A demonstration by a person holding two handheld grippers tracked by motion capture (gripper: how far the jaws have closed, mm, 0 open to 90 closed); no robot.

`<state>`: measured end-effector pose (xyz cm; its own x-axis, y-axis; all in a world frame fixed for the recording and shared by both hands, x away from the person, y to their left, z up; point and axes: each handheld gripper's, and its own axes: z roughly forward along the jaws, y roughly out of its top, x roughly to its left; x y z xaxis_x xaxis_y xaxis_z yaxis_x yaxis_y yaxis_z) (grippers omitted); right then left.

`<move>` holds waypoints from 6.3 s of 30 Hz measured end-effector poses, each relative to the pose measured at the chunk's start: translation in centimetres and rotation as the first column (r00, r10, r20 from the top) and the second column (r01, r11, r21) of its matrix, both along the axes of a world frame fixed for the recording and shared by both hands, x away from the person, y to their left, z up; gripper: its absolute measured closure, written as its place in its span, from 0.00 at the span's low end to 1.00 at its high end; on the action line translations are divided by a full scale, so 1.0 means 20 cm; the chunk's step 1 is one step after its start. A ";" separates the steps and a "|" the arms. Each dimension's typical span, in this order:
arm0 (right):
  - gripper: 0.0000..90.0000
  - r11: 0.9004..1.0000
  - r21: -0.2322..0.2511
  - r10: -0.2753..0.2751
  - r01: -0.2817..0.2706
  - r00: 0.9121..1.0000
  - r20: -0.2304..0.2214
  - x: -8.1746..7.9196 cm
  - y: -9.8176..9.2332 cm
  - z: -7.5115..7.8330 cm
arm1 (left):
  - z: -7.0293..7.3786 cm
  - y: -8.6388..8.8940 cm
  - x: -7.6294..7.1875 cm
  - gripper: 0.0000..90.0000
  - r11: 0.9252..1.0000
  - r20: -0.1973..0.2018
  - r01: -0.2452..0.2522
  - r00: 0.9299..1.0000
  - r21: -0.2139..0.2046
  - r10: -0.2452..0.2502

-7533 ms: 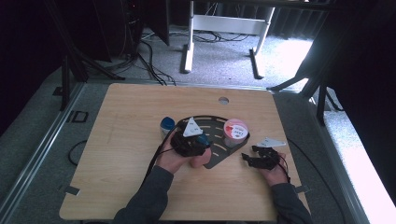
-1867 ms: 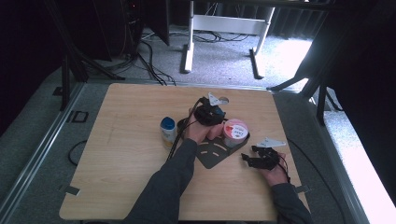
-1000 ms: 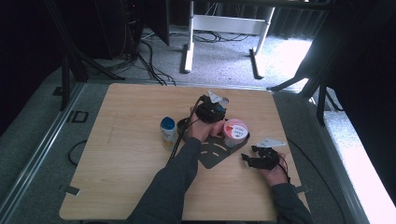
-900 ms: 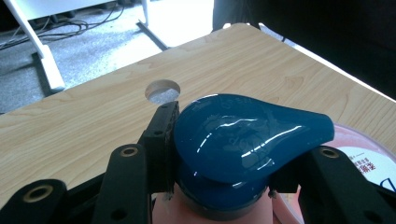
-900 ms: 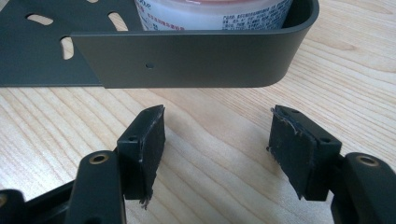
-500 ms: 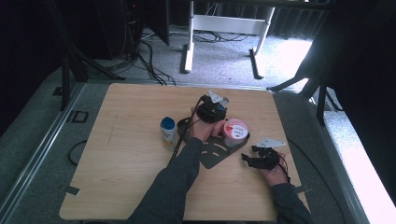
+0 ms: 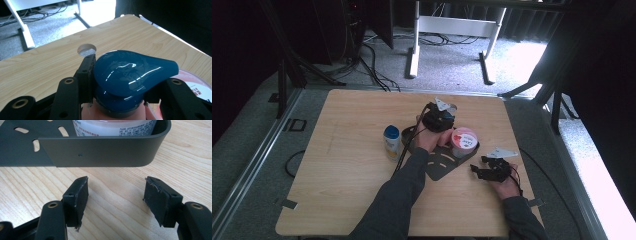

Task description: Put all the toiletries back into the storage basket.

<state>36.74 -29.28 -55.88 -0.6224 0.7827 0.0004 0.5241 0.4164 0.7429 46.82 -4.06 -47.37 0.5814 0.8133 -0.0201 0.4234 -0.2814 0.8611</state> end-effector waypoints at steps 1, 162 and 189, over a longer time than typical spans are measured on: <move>0.40 1.000 0.001 0.000 0.000 1.000 0.000 0.00 0.00 0.00 | 0.00 0.00 0.00 0.59 1.000 0.001 0.002 1.000 0.002 -0.002; 0.40 1.000 -0.001 0.000 0.000 1.000 0.000 0.00 0.00 0.00 | -0.22 0.75 -0.52 0.96 0.983 -0.098 0.001 0.995 0.185 0.018; 0.40 1.000 0.000 -0.001 0.001 1.000 0.000 0.00 0.00 0.00 | -0.15 0.88 -0.57 0.70 0.987 -0.229 0.133 0.967 0.094 -0.109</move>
